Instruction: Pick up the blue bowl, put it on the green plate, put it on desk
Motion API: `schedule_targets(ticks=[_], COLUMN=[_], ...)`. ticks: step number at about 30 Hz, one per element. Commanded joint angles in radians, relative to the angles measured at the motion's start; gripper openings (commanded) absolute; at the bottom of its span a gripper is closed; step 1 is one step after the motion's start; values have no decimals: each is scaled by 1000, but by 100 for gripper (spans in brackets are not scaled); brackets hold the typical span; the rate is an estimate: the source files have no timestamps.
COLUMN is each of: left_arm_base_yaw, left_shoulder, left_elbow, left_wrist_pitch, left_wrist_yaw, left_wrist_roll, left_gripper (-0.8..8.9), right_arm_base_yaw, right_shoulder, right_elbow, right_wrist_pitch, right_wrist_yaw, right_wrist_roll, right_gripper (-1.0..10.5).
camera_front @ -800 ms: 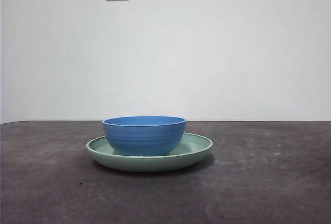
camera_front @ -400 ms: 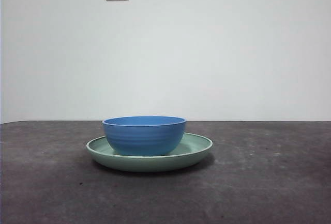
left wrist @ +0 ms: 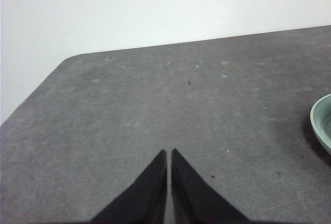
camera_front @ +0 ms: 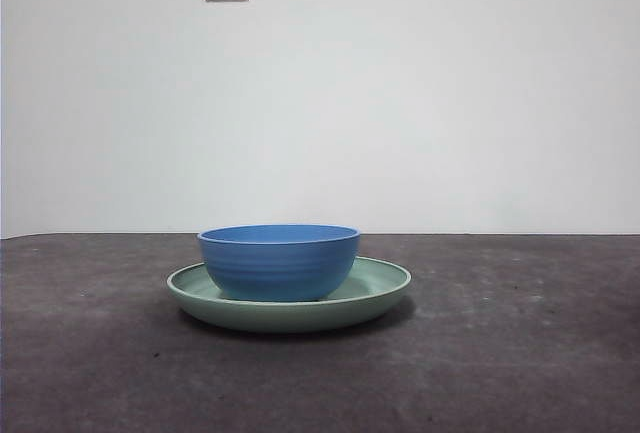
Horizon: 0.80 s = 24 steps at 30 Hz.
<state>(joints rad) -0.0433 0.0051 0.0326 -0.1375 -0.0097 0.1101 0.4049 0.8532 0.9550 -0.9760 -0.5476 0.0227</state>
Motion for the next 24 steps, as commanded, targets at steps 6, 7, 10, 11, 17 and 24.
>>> schedule_targets(ticks=[6, 7, 10, 11, 17, 24], left_arm_base_yaw=[1, 1, 1, 1, 1, 1], left_shoulder=[-2, -2, -2, -2, -2, -2], left_elbow=[-21, -21, -21, -21, -21, -21], left_wrist_pitch=[-53, -53, -52, -52, -52, -52], left_wrist_yaw=[-2, -2, -2, -2, -2, -2], left_wrist_roll=[-60, -85, -103, -103, -103, -103], left_gripper=[15, 15, 15, 15, 15, 15], right_arm_base_yaw=[6, 6, 6, 6, 6, 6], right_shoulder=[8, 8, 8, 8, 8, 8], right_elbow=[19, 19, 19, 19, 19, 19], right_wrist_pitch=[8, 8, 8, 8, 8, 8], right_wrist_yaw=[-3, -3, -3, -3, -3, -3], right_wrist_roll=[-9, -9, -9, -9, -9, -9], right_gripper=[8, 8, 8, 8, 8, 8])
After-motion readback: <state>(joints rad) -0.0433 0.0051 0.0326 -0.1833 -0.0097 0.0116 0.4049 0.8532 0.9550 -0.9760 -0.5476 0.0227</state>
